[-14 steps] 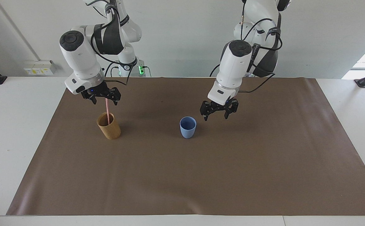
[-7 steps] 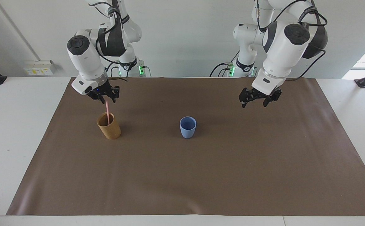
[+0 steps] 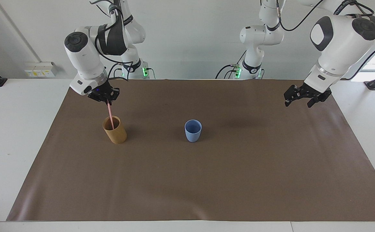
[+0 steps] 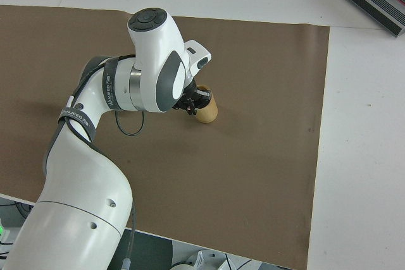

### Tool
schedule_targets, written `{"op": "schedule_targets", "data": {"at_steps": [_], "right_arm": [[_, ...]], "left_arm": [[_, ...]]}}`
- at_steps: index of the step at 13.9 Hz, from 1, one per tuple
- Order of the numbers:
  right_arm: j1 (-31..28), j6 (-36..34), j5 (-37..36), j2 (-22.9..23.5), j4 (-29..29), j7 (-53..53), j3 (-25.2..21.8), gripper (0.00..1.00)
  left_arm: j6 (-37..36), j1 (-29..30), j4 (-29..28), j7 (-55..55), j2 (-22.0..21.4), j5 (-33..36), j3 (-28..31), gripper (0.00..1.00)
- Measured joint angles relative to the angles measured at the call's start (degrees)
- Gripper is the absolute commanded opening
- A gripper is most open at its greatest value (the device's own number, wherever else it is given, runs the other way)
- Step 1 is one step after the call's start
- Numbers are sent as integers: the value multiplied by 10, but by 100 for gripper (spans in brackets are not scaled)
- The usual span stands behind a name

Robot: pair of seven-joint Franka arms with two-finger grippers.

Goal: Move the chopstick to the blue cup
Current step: 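Grasp the pink chopstick with the right gripper and lift it out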

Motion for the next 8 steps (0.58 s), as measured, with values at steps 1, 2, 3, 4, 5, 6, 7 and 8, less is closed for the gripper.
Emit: {"op": "schedule_targets", "data": {"at_steps": [1,2,3,4,5,6,7,8], "right_arm": [[0,-20,0,-1,24,0,1,0],[1,-43,1,-3,49,0,3,0],[1,-66,7,-5,74,0,4,0],[2,-81,18,-7,94,0,6,0],[2,-91,35,-7,111,0,8,0],[2,-95,54,-7,127,3,14,0],[3,-99,64,-7,139,17,24,0],[3,-101,70,-7,149,42,38,0]], "left_arm": [[-1,4,3,4,-6,0,0,100],[-7,4,8,4,-11,1,-1,100],[-20,4,17,4,-15,7,-3,100],[-36,4,27,4,-19,14,-5,100],[-53,4,38,4,-21,17,-5,100],[-72,4,50,4,-23,18,-5,100],[-92,4,63,4,-25,19,-5,100],[-110,4,75,4,-27,19,-5,100]]}}
